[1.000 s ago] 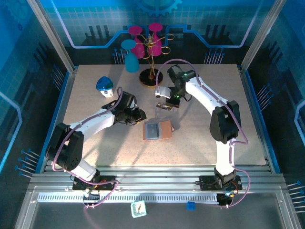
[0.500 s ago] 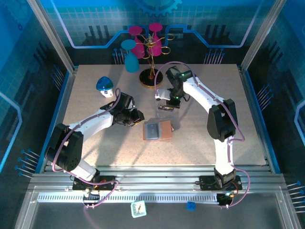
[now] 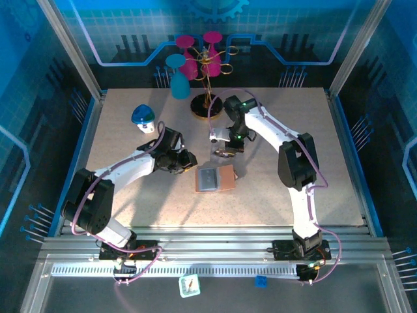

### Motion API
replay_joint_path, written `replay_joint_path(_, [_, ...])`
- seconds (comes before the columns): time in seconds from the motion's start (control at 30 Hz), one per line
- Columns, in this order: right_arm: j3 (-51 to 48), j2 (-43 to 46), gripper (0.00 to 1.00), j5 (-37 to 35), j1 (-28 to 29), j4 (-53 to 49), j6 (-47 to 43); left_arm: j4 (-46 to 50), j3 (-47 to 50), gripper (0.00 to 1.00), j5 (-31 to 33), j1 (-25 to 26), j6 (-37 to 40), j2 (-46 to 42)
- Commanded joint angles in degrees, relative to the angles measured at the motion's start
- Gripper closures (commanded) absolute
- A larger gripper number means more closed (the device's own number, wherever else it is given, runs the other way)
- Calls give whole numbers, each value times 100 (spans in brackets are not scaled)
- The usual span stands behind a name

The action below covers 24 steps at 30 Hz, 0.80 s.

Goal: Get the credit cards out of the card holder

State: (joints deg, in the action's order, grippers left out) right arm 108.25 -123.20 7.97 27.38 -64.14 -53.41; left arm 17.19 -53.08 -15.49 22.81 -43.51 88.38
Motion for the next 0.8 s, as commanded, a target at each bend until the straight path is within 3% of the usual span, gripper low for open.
replay_joint_path(0.0, [187,-211,100,188,81,-307,117,-57,76,75,-177,-53,0,-90])
replay_joint_path(0.77, [472,-106,100,56,-154,-488,360,-111,26,75,-182,-49,-79,-29])
